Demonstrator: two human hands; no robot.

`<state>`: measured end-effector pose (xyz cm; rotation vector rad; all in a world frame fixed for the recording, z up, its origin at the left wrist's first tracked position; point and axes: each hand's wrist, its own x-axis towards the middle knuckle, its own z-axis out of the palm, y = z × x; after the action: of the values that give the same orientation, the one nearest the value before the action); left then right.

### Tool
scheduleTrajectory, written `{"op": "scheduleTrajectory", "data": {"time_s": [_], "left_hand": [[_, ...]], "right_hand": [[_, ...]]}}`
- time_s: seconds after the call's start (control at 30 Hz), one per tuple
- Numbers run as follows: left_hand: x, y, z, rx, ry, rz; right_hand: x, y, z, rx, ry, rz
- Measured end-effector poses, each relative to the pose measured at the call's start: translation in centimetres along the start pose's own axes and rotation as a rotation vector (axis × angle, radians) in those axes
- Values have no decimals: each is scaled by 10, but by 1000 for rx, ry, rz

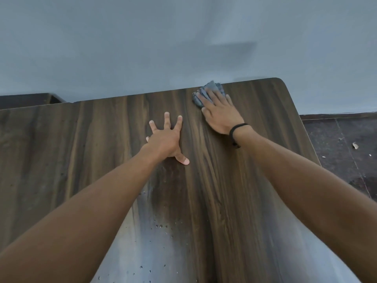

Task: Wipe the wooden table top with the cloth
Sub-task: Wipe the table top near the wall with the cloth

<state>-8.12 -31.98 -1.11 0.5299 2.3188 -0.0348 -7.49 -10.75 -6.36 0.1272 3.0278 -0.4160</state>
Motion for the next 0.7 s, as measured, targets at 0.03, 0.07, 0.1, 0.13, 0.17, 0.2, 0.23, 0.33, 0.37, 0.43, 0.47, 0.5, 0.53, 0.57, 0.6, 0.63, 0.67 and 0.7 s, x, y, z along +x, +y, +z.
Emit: {"op": "scheduleTrajectory", "data": {"time_s": [0.03,0.07,0.1,0.13,0.17,0.2,0.23,0.33,0.37,0.43,0.47,0.5,0.53,0.57,0.6,0.63,0.67,0.7], "left_hand": [[0,0,0,5,3,1],[-1,0,0,7,-1,-3],[-1,0,0,9,-10,-13],[0,0,-1,9,-17,-20],[0,0,-1,7,-21,-22],[0,0,-1,3,-20,-19],[0,1,-1,-1,-16,-14],[-1,0,-1,5,-1,-15],[-1,-1,-1,8,-1,-18],[0,-1,-1,2,3,-12],[0,-1,0,-1,5,-7],[0,-1,1,-3,9,-1],[0,-1,2,0,15,1],[-1,-1,1,6,24,-2],[0,-2,0,10,30,-8],[0,-2,0,10,32,-10],[0,-3,0,5,32,-6],[0,-4,1,2,35,4]], "right_hand": [[3,7,-5,2,-9,-12],[10,15,-8,24,11,83],[13,14,-12,55,43,204],[15,6,-10,63,71,261],[12,-6,-6,36,70,197],[6,-14,2,-14,42,70],[-2,-12,6,-32,4,-38],[13,10,-7,17,52,143],[19,8,-10,59,74,268],[19,-16,-2,26,51,206],[13,-22,5,-18,11,82],[6,-21,7,-12,-15,-18],[7,-14,3,-16,-16,-52],[14,-5,-3,-15,13,12],[23,0,-8,22,43,142],[29,-4,-12,66,58,244],[29,-16,-11,83,53,264],[21,-31,-3,44,43,183]]}}
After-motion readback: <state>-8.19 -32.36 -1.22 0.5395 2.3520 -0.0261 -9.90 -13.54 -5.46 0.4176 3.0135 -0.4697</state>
